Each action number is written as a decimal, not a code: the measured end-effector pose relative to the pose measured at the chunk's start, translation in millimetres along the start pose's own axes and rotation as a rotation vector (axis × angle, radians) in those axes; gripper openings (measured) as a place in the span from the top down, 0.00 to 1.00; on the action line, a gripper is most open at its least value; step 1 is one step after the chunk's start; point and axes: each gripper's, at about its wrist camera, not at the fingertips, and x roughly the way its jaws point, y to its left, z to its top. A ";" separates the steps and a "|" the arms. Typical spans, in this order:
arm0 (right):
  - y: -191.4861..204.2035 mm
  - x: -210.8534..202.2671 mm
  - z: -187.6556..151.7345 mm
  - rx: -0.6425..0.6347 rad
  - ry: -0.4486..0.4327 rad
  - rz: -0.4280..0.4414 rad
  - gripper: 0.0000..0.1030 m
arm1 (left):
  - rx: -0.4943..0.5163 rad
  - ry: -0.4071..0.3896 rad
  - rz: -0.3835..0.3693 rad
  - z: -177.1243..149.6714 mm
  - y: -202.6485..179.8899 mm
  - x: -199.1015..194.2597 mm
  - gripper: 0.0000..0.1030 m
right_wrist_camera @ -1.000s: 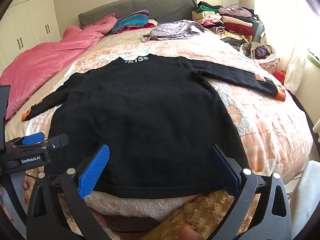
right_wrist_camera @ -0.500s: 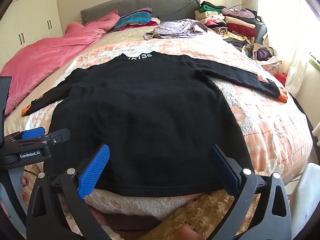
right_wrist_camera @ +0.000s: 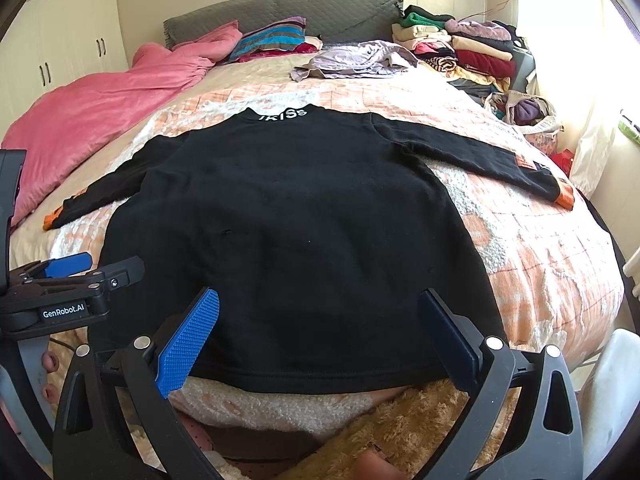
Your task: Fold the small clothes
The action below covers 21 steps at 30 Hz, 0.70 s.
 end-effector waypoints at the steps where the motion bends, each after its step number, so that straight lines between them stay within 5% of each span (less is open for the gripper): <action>1: 0.4 -0.1 0.0 -0.001 0.000 -0.001 0.04 | 0.000 0.000 0.000 0.0 -0.1 -0.1 0.08; 21: 2.4 -2.5 -1.2 -0.002 -0.005 -0.004 0.04 | 0.006 -0.006 0.003 0.0 -0.9 -2.1 0.08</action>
